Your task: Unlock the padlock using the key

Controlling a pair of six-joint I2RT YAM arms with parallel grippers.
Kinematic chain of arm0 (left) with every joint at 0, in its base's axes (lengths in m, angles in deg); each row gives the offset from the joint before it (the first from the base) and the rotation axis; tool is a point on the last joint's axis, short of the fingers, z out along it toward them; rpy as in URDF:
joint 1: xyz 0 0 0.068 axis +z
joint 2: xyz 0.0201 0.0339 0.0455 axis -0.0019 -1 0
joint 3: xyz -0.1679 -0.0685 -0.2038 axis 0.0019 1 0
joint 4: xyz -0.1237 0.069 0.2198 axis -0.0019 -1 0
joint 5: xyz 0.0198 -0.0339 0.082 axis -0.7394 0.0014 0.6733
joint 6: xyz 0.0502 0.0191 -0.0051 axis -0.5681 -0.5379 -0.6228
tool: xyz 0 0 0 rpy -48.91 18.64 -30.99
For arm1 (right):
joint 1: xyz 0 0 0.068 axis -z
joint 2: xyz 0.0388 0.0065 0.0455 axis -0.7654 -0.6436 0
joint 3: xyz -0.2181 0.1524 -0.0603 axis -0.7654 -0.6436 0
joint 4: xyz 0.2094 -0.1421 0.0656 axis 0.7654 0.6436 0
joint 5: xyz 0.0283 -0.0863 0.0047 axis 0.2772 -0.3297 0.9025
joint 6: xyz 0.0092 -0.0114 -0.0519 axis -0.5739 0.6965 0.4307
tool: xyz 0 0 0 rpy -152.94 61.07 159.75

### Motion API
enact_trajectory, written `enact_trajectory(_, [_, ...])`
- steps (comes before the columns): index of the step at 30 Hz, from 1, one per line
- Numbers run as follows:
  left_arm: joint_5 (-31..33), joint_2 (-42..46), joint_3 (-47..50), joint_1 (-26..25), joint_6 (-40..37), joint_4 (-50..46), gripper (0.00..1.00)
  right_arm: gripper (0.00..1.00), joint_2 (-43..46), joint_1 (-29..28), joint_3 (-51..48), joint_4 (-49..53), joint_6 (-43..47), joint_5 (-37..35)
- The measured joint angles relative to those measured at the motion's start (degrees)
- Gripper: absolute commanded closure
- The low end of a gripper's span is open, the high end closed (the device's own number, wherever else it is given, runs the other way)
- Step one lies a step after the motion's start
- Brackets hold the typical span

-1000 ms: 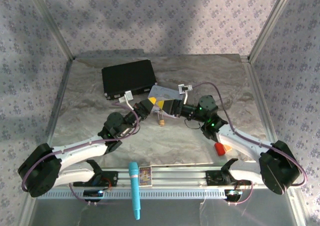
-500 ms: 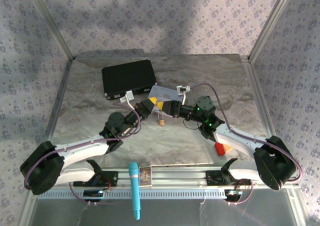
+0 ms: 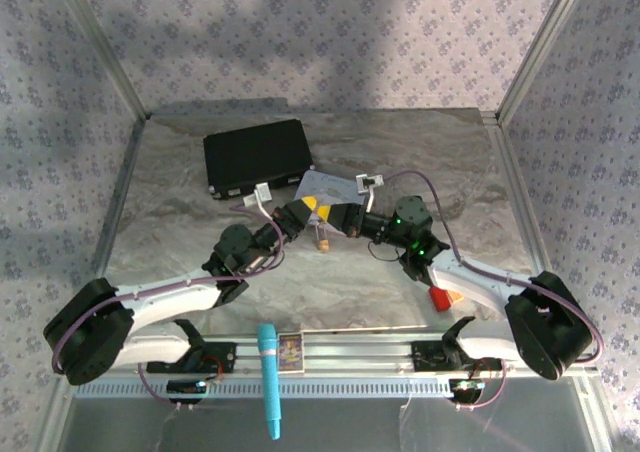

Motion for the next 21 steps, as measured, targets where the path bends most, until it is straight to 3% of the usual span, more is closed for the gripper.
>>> enact_trajectory(3, [0.00, -0.04, 0.00, 0.00, 0.00, -0.02, 1.00, 1.00, 0.00, 0.07, -0.04, 0.00, 0.00, 0.00])
enact_trajectory(4, [0.02, -0.04, -0.02, 0.00, 0.00, -0.15, 0.92, 1.00, 0.00, 0.07, -0.04, 0.02, 0.00, 0.00])
enact_trajectory(7, [0.59, 0.04, -0.02, 0.00, 0.24, -1.14, 0.45, 1.00, 0.00, 0.13, -0.15, 0.24, 0.02, -0.09])
enact_trajectory(9, [1.55, 0.42, -0.02, 0.07, 0.26, -3.26, 0.27, 1.00, 0.13, 0.35, -0.26, 0.63, 0.04, -0.59])
enact_trajectory(13, [3.91, 2.82, -0.57, 0.07, -0.55, -10.97, 0.23, 1.00, 2.21, 0.33, -1.25, 2.64, 0.72, -2.95])
enact_trajectory(21, [8.17, 5.68, -10.19, 1.51, -3.67, -36.76, 0.30, 1.00, 6.80, 2.05, -3.39, 4.59, 0.70, -5.44])
